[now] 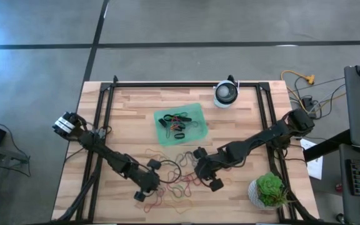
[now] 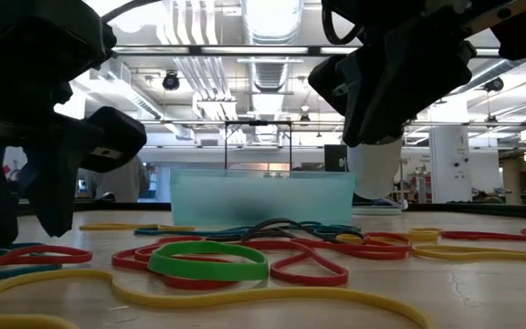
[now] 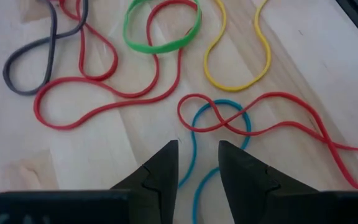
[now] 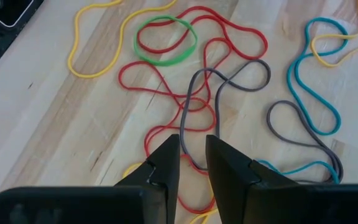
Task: Pick and place rubber bands into bin
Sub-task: Put the red rubber band into the green bin
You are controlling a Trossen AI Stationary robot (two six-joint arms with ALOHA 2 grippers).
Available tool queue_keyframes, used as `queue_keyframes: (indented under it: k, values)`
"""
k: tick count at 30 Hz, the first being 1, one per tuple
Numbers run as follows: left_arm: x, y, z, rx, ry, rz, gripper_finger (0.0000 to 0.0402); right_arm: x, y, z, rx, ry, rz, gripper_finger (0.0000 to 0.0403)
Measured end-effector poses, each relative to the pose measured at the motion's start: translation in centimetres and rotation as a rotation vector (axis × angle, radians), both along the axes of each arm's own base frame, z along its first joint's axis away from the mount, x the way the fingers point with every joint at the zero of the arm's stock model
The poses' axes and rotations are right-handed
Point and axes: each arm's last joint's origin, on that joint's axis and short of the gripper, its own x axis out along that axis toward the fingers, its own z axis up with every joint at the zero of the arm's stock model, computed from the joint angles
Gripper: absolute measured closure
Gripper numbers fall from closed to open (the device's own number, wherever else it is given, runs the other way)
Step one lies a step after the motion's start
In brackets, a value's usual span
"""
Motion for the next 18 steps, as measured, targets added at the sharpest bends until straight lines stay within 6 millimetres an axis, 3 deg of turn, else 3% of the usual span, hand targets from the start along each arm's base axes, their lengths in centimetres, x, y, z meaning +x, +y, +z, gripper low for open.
queue_keyframes:
  k: [18]
  values:
    - [0.01,-0.1,0.08,0.047,-0.03,-0.028,0.0303,0.0,0.0,-0.01,0.012,0.005,-0.017,0.0335]
